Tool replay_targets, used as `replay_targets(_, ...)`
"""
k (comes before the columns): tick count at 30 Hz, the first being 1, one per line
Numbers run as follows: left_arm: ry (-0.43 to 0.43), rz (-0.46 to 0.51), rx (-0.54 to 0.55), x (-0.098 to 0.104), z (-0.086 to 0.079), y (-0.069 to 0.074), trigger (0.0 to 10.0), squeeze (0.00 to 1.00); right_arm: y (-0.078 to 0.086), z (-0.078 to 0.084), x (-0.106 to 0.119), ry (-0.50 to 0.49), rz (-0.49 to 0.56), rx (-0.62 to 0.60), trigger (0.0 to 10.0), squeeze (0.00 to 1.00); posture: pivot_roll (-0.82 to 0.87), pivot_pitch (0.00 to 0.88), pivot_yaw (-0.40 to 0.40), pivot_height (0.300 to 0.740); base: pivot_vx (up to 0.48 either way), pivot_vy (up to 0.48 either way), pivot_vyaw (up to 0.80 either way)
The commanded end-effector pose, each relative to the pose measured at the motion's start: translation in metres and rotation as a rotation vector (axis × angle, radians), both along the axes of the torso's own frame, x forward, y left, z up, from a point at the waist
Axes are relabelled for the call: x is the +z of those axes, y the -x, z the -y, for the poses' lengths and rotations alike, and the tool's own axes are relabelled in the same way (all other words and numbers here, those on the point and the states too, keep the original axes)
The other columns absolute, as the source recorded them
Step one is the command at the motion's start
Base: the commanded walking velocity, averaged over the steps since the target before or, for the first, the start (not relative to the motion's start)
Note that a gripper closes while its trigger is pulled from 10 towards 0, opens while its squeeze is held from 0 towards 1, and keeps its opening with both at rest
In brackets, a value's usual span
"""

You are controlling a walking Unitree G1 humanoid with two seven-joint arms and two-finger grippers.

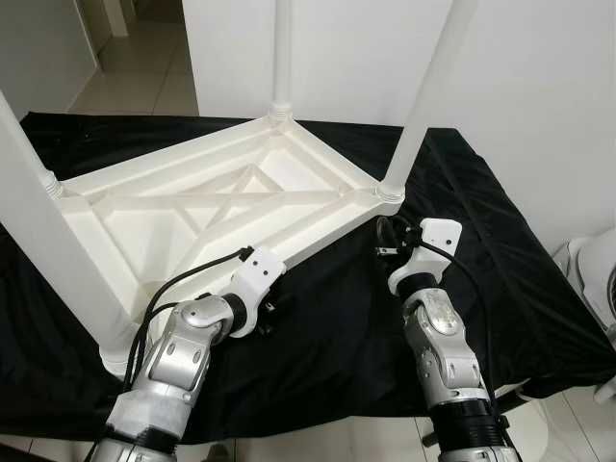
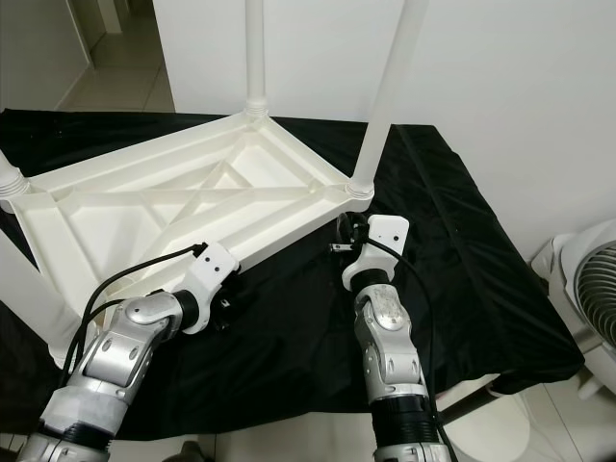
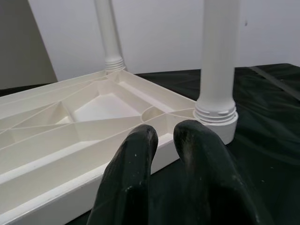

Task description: Building children table

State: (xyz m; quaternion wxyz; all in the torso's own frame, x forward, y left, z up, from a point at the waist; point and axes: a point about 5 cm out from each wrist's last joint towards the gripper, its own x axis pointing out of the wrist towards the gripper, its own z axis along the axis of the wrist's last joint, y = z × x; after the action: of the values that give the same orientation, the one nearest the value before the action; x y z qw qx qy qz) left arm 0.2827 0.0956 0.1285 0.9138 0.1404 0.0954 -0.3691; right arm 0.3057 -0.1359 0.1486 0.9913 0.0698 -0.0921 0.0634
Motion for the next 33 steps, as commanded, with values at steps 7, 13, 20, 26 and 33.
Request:
replay_targets(7, 0.107, 0.095, 0.052, 0.000, -0.004, 0.034, 10.0, 0.00, 0.000, -0.007, -0.005, 0.017, -0.012, 0.050, 10.0, 0.00, 0.17, 0.010, -0.081, 0.740, 0.000, 0.000, 0.00)
replay_targets(13, 0.203, 0.113, 0.119, -0.002, -0.020, 0.058, 10.0, 0.00, -0.002, -0.009, -0.006, 0.023, -0.013, 0.063, 10.0, 0.00, 0.18, 0.013, -0.086, 0.740, 0.000, 0.000, 0.00)
replay_targets(20, 0.252, 0.153, 0.244, 0.004, -0.057, 0.081, 10.0, 0.00, -0.004, -0.010, -0.008, 0.026, -0.018, 0.075, 10.0, 0.00, 0.22, 0.012, -0.092, 0.740, 0.000, 0.000, 0.00)
replay_targets(26, 0.244, 0.160, 0.300, 0.011, -0.086, 0.102, 10.0, 0.00, -0.008, -0.013, -0.010, 0.020, -0.023, 0.086, 10.0, 0.00, 0.25, 0.020, -0.103, 0.740, 0.000, 0.000, 0.00)
replay_targets(33, 0.233, 0.183, 0.384, 0.014, -0.103, 0.119, 10.0, 0.00, -0.022, -0.017, -0.010, 0.027, -0.020, 0.110, 10.0, 0.00, 0.31, 0.033, -0.116, 0.740, 0.000, 0.000, 0.00)
